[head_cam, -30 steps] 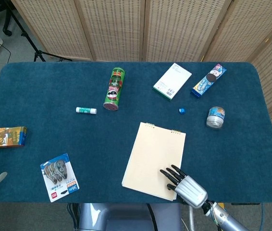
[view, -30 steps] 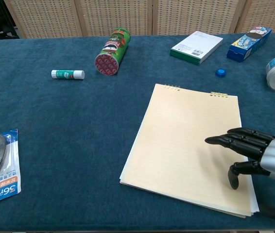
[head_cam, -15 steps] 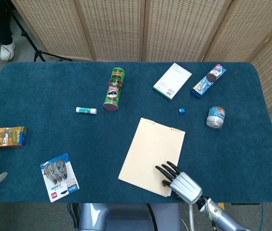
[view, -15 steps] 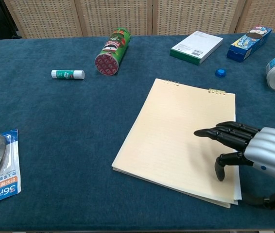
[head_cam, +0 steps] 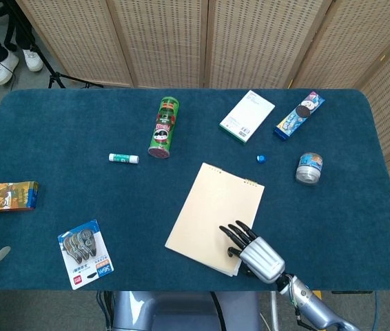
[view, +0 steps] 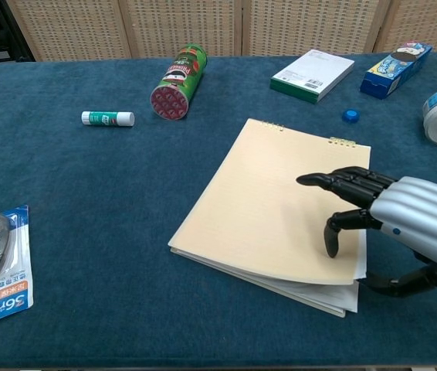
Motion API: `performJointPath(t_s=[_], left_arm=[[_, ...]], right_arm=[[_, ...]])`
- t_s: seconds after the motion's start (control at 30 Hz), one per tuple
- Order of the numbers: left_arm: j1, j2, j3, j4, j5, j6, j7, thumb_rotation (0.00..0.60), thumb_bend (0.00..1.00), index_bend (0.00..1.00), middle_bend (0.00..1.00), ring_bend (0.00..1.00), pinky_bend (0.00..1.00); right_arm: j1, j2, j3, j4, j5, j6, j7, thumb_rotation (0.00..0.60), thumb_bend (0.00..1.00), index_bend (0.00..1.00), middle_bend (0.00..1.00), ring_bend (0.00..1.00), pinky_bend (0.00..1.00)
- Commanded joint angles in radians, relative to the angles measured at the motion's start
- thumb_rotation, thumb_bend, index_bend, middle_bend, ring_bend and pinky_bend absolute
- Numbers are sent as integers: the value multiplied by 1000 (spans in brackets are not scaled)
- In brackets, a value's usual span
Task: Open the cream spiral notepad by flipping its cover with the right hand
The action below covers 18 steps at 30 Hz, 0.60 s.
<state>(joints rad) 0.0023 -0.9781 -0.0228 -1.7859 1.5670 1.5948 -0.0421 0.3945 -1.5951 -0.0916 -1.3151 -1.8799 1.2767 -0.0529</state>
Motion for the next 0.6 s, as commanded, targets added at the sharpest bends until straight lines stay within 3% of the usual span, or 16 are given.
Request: performJointPath(t_s=[0.03,0.3,0.6], left_arm=[[0,-1,0,0,0,0,1,600,0,0,0,0,0],[0,3,-1,1,-1,1,-10,600,0,0,0,0,0],[0,6,1,2,2,0,-15,600,0,0,0,0,0]], right_arm=[[12,-11,15,-7,14,-12,-4,600,466,449,3,0,0],[40,-24,53,-38,49,-33,-24,600,447,465,3,0,0],[55,-24,59,-52,63,-30,-20,600,470,577,8,0,0]])
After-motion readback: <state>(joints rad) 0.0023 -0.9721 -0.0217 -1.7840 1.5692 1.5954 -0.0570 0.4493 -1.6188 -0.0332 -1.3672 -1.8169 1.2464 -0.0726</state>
